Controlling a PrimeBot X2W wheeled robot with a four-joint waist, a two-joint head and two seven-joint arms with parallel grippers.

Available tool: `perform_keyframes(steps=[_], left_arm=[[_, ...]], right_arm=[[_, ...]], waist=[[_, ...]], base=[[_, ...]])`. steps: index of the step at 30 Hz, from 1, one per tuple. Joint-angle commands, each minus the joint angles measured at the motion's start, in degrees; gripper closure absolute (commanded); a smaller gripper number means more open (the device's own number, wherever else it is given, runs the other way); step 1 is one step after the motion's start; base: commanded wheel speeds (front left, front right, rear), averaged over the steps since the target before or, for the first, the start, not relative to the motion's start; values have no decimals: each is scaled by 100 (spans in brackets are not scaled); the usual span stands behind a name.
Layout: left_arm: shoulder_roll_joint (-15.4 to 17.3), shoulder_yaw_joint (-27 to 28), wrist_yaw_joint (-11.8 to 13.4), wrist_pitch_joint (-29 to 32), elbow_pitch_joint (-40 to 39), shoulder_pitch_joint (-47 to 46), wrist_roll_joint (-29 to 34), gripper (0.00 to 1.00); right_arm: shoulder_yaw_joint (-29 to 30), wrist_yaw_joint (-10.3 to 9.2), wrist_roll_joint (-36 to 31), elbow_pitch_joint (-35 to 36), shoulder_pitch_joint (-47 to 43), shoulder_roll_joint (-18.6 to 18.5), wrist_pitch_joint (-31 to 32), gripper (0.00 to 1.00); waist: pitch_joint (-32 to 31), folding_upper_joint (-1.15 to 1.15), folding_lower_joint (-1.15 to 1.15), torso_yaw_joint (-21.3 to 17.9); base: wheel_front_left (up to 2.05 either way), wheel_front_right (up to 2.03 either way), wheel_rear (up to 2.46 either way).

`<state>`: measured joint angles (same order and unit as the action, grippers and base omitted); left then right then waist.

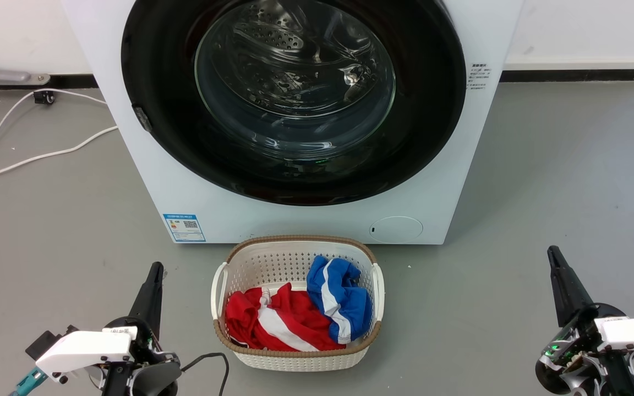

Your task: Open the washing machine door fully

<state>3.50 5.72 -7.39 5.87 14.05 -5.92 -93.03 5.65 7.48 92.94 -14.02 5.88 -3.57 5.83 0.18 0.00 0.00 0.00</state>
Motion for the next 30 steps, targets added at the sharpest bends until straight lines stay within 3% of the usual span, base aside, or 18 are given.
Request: perform_keyframes(steps=[1, 23, 24, 30], left_arm=[[2, 7, -18, 5, 4, -51, 15, 100], [-15, 33, -18, 34, 5, -53, 42, 100], [-14, 19, 0, 5, 1, -2, 9, 0], [-35, -122, 5, -97, 20, 46, 34, 0]], right_arm=[[11, 2, -30, -8, 64, 20, 2, 100], [31, 2, -45, -10, 67, 36, 28, 100], [26, 0, -23, 1, 1, 15, 8, 0], [-2, 0, -77, 38, -115, 23, -73, 0]], waist=[[0, 0, 0, 0], [0, 0, 0, 0], [0, 0, 0, 0], [1, 0, 0, 0]], base=[[0, 0, 0], [0, 0, 0], [0, 0, 0], [0, 0, 0]])
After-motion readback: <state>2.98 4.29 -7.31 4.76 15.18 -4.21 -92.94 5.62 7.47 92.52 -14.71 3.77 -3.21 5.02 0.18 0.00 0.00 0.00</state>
